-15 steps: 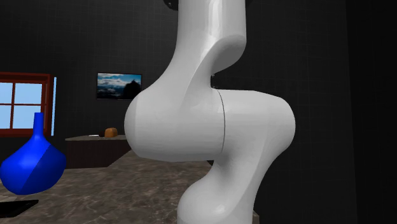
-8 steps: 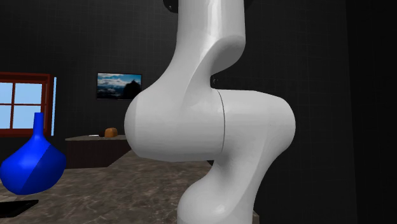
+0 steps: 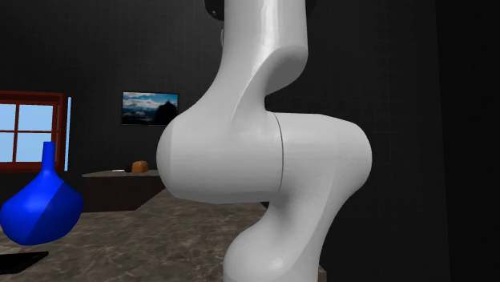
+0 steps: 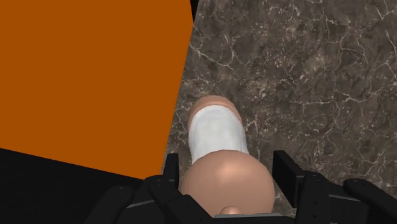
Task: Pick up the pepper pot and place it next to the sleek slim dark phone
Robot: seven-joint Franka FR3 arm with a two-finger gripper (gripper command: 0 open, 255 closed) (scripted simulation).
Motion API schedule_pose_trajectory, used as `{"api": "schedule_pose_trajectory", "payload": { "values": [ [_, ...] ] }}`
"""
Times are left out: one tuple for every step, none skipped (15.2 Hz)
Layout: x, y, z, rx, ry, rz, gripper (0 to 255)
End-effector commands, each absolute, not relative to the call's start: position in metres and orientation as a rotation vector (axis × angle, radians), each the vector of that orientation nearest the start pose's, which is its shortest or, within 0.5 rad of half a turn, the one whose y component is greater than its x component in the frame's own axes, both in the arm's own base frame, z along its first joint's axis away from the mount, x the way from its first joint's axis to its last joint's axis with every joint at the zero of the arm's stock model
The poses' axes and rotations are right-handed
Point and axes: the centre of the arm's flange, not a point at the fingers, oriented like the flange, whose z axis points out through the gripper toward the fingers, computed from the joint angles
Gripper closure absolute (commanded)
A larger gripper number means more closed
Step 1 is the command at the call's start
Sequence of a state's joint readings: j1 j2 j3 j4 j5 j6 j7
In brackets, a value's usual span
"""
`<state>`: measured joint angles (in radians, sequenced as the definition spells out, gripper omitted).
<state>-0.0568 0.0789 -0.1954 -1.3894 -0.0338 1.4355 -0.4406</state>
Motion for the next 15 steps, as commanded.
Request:
{"api": "schedule_pose_trajectory", "payload": {
  "values": [
    [0.541, -0.121, 0.652, -3.162, -0.293, 0.073, 255],
    [0.536, -0.109, 0.649, -3.162, -0.293, 0.073, 255],
    [0.532, -0.097, 0.646, -3.162, -0.293, 0.073, 255],
    [0.528, -0.085, 0.643, -3.162, -0.293, 0.073, 255],
    [0.524, -0.072, 0.64, -3.162, -0.293, 0.073, 255],
    [0.519, -0.06, 0.637, -3.162, -0.293, 0.073, 255],
    [0.515, -0.048, 0.634, -3.162, -0.293, 0.073, 255],
    [0.511, -0.036, 0.631, -3.162, -0.293, 0.073, 255],
    [0.506, -0.024, 0.629, -3.162, -0.293, 0.073, 255],
    [0.502, -0.012, 0.626, -3.162, -0.293, 0.073, 255],
    [0.498, 0.0, 0.623, -3.162, -0.293, 0.073, 255],
    [0.494, 0.013, 0.62, -3.162, -0.293, 0.073, 255],
    [0.489, 0.025, 0.617, -3.162, -0.293, 0.073, 255],
    [0.485, 0.037, 0.614, -3.162, -0.293, 0.073, 255],
    [0.481, 0.049, 0.611, -3.162, -0.293, 0.073, 255]
  ]
}}
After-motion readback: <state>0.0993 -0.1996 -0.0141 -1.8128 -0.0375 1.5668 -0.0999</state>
